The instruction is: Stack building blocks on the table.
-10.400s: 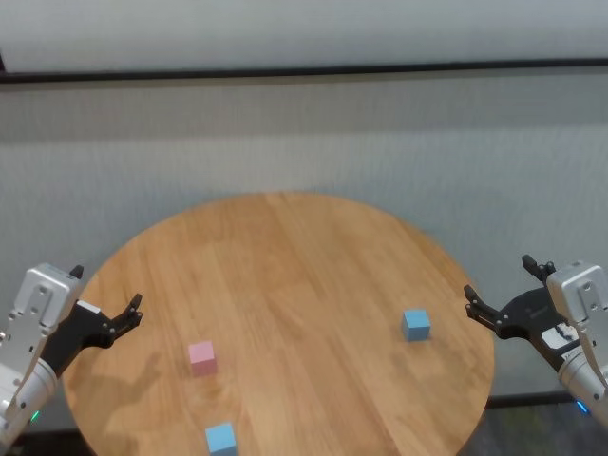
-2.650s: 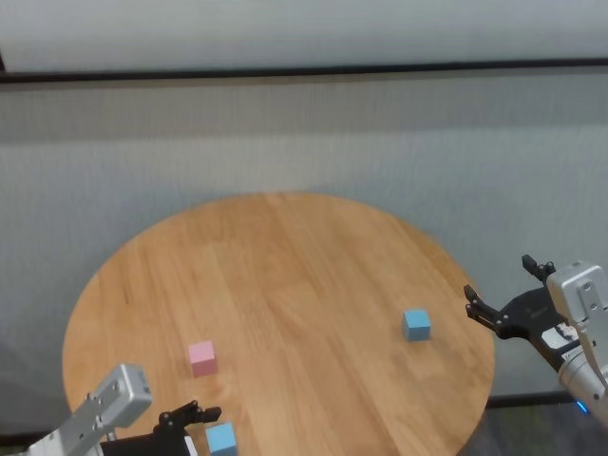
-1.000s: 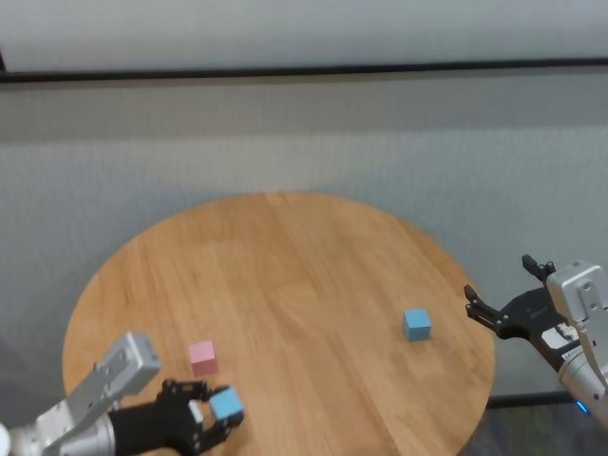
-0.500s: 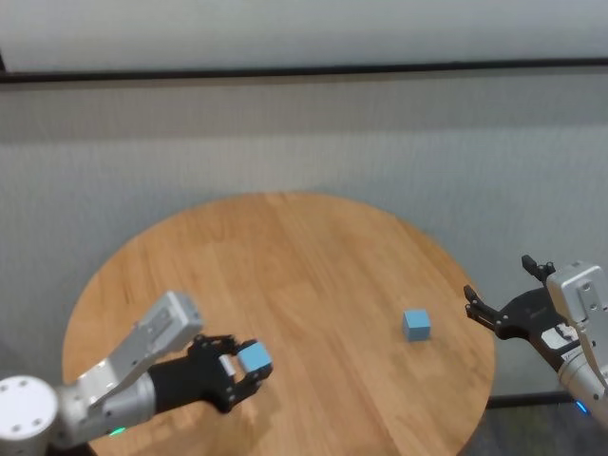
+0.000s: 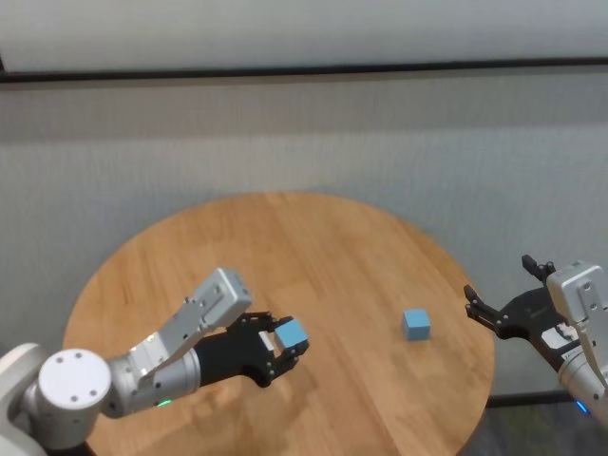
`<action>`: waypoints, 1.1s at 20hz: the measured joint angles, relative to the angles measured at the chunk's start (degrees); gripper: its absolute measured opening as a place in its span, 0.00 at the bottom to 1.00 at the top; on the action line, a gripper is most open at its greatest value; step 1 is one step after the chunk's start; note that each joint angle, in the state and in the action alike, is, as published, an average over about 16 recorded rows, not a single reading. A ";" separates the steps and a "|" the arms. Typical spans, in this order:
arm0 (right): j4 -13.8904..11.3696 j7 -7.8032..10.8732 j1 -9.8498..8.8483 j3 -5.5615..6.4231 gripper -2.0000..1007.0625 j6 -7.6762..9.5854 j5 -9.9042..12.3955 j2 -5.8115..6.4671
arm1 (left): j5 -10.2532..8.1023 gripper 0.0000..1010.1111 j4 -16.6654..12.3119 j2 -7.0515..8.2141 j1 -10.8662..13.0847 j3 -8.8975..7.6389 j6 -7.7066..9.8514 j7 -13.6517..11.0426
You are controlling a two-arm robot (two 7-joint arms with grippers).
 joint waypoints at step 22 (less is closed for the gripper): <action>0.00 0.00 0.00 0.00 1.00 0.00 0.00 0.00 | 4.70 0.39 15.33 -9.27 -7.18 1.88 -2.41 1.75</action>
